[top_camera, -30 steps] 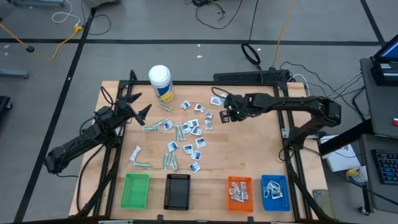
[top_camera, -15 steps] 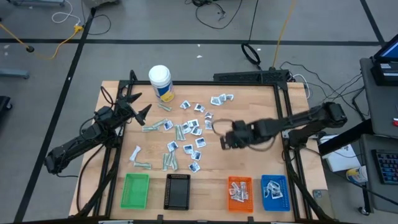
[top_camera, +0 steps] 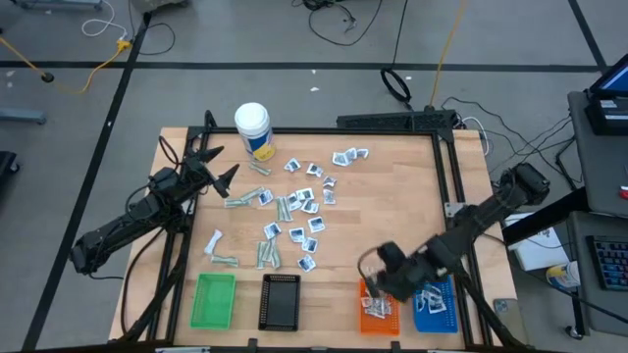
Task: Pick & Place First Aid Supplies
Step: Put the ointment pack into the orange bin, then put the alcohol pad into the blue bin
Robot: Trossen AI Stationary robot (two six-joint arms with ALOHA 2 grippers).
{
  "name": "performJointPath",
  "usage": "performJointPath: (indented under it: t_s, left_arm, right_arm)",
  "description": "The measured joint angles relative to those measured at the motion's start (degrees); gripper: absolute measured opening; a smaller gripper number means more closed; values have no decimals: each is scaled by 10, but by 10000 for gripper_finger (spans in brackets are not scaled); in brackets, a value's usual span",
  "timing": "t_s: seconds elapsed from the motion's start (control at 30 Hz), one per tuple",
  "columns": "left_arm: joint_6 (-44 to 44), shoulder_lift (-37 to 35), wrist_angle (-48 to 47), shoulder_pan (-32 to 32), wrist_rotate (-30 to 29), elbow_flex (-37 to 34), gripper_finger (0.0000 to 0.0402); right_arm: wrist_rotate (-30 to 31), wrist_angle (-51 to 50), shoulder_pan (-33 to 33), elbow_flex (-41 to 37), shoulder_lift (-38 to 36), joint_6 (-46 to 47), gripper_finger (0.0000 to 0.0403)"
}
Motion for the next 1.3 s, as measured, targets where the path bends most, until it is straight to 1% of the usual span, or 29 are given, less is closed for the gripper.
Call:
performJointPath:
  t_s: [0.07, 0.2, 0.4, 0.6, 0.87, 0.93, 1.0, 1.07, 1.17, 1.23, 1.3]
  left_arm:
    - [0, 0, 0, 0, 0, 0, 397]
    - [0, 0, 0, 0, 0, 0, 397]
    - [0, 0, 0, 0, 0, 0, 397]
    - [0, 0, 0, 0, 0, 0, 397]
    - [0, 0, 0, 0, 0, 0, 397]
    - [0, 0, 0, 0, 0, 0, 397]
    - [0, 0, 0, 0, 0, 0, 397]
    - [0, 0, 0, 0, 0, 0, 397]
    - [0, 0, 0, 0, 0, 0, 397]
    - [0, 0, 0, 0, 0, 0, 397]
    - [0, 0, 0, 0, 0, 0, 397]
  right_arm:
    - [-4, 20, 27, 0, 0, 5, 0]
    - [-15, 27, 68, 0, 0, 27, 0]
    - [-15, 14, 90, 0, 4, 25, 0]
    - [-31, 14, 80, 0, 32, -51, 0]
    - [-29, 16, 64, -1, 50, -144, 4]
    - [-31, 14, 56, -1, 49, -155, 15]
    - [-51, 10, 46, -1, 49, -160, 35]
    - [-74, 10, 38, -1, 49, -175, 62]
    - [-84, 10, 31, -1, 49, -207, 111]
    - [-70, 10, 28, -1, 49, -239, 143]
    - [-37, 11, 23, -1, 49, -279, 171]
